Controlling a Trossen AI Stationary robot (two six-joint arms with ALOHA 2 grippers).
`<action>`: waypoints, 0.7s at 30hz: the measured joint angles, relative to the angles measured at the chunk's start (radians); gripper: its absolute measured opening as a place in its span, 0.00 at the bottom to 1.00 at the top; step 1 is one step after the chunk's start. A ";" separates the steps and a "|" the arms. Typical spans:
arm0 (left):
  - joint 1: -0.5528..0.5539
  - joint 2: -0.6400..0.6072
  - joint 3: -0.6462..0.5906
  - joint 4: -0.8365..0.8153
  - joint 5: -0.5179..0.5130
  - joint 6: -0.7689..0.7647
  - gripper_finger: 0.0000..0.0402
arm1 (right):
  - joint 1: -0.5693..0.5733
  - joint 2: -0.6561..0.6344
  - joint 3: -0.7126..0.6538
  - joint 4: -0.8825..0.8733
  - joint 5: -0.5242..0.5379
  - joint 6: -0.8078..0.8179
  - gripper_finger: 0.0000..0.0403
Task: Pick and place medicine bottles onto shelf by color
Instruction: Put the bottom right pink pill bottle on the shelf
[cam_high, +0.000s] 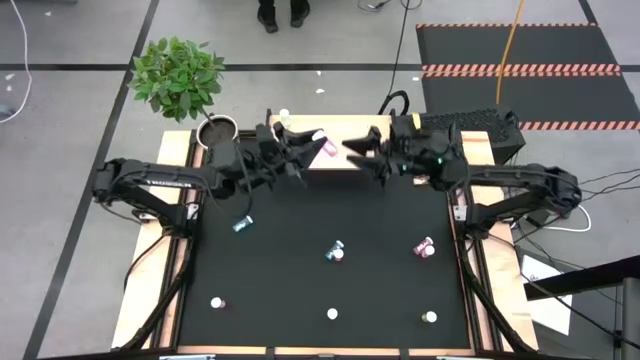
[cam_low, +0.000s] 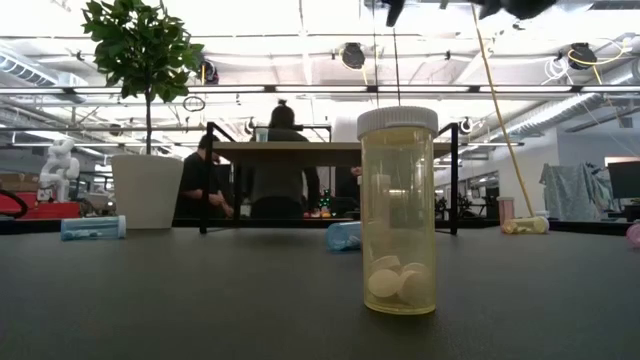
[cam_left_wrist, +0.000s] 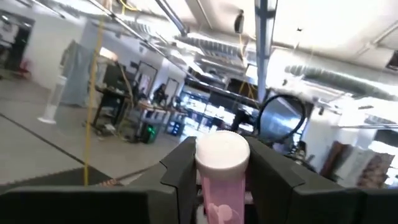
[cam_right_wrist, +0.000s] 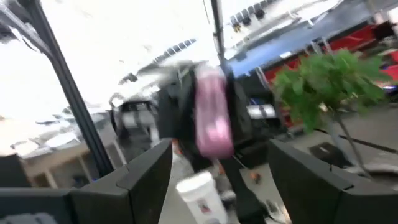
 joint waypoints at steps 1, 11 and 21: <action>0.010 0.001 0.000 0.012 0.001 0.008 0.31 | -0.023 0.018 0.032 0.012 -0.036 0.025 0.65; 0.095 0.000 0.000 0.077 0.052 -0.010 0.31 | -0.102 0.174 0.205 0.010 -0.159 0.046 0.70; 0.099 0.000 0.000 0.066 0.053 -0.003 0.31 | -0.116 0.203 0.205 0.035 -0.179 0.078 0.59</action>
